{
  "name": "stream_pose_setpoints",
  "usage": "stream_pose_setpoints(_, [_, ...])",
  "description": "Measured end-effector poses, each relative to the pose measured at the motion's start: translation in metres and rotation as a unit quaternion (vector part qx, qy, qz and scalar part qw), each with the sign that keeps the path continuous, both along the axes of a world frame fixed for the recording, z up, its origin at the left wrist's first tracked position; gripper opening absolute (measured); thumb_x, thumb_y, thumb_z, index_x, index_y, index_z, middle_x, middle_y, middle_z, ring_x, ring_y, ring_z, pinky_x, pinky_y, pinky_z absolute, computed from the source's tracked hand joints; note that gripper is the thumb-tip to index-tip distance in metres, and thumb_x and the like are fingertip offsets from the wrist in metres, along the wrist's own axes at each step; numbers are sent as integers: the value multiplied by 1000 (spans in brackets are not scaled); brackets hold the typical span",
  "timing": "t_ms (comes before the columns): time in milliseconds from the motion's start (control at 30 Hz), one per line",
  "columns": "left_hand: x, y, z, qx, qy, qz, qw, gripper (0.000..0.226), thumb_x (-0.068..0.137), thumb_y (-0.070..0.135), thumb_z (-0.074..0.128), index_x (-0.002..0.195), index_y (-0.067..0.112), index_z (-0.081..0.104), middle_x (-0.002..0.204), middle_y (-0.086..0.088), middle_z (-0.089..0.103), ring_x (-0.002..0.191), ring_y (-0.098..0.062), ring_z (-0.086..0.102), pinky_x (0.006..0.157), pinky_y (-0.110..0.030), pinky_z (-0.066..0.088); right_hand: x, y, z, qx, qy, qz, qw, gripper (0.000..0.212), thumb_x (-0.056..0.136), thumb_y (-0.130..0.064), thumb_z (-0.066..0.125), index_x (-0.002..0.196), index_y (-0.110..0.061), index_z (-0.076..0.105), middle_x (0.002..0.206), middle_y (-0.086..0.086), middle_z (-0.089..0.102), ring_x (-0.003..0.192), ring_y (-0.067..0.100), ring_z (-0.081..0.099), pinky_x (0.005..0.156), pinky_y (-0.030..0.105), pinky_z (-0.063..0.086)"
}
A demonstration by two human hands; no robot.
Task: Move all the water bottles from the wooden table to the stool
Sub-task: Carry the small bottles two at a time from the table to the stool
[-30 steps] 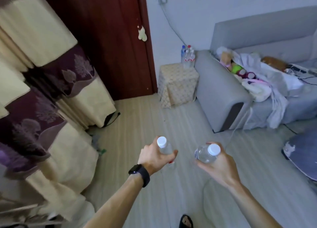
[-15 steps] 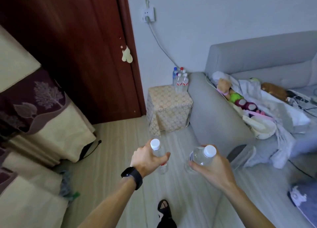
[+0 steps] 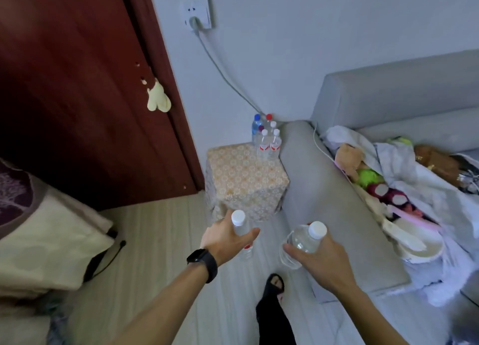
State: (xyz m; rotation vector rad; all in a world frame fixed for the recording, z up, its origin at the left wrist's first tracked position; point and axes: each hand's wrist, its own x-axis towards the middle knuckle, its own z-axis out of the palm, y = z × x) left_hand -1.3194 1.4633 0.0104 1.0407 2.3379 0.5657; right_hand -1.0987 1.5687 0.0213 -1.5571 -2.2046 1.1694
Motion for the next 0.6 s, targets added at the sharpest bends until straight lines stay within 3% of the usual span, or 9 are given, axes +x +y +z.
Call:
stream_pose_setpoints(233, [-74, 120, -21, -36, -22, 25, 999, 71, 79, 80, 49, 129, 29, 42, 108, 1, 68, 91, -25, 64, 75, -35, 51, -89, 136, -14, -43, -28, 46, 998, 70, 67, -71, 74, 115, -38, 35, 98, -10, 59, 87, 19, 59, 76, 36, 51])
stream_pose_setpoints(367, [-116, 171, -34, -26, -69, 67, 995, 56, 87, 71, 51, 124, 30, 40, 105, -2, 61, 84, -24, 58, 73, -36, 47, -145, 201, -22, -59, -40, 96, 993, 65, 73, -72, 68, 117, -42, 31, 99, -11, 57, 86, 18, 57, 74, 35, 49])
stream_pose_setpoints(467, [-142, 202, -54, -39, -108, 79, 990, 54, 89, 67, 51, 126, 29, 40, 106, -5, 58, 92, -30, 60, 78, -37, 48, -184, 235, -35, -65, -53, 121, 989, 57, 81, -66, 65, 120, -38, 36, 96, -9, 55, 83, 19, 53, 70, 34, 43])
stream_pose_setpoints(600, [-191, 248, -95, -61, -143, 71, 985, 55, 89, 66, 54, 130, 32, 43, 113, -3, 60, 98, -24, 59, 81, -33, 44, -243, 281, -67, -70, -79, 172, 979, 45, 85, -65, 60, 112, -41, 34, 91, -15, 55, 80, 14, 55, 69, 33, 44])
